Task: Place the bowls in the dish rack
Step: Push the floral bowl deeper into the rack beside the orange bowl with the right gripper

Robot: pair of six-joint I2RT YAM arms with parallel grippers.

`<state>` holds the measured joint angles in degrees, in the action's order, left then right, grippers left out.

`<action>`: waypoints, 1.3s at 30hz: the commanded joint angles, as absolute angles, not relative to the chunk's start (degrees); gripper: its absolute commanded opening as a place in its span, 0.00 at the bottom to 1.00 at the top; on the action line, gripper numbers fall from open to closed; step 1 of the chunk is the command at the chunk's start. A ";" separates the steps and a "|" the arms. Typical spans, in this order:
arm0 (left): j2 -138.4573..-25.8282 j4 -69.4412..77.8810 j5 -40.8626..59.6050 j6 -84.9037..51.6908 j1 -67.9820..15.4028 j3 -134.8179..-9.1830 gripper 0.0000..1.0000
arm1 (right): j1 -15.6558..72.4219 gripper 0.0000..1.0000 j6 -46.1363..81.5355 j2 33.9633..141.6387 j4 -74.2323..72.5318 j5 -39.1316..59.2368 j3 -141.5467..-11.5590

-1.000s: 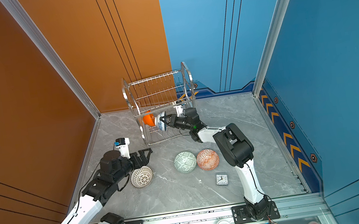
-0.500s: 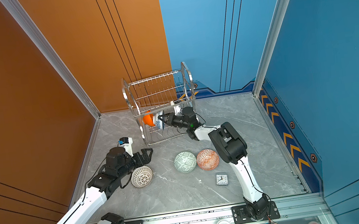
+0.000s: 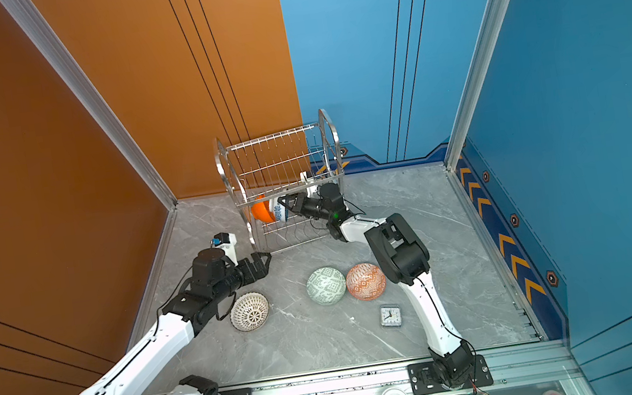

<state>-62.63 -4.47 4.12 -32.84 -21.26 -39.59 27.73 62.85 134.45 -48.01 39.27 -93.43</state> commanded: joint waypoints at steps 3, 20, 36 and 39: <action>-65.73 -2.99 1.65 -33.05 -20.19 -42.25 0.98 | 27.64 0.00 61.05 135.03 -47.93 39.17 -97.12; -76.33 -1.12 -1.36 -32.28 -20.07 -45.76 0.98 | 27.33 0.00 59.85 139.24 -42.87 37.79 -104.25; -81.45 0.51 -1.36 -32.30 -18.71 -47.29 0.98 | 26.91 0.00 59.14 143.01 -40.13 38.75 -109.19; -82.03 0.79 -1.41 -32.44 -18.47 -47.48 0.98 | 26.81 0.00 58.59 143.37 -39.10 39.00 -110.16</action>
<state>-81.38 0.14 -0.03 -32.84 -19.07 -46.02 27.31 60.25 142.93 -38.94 38.46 -107.48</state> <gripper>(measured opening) 0.979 0.070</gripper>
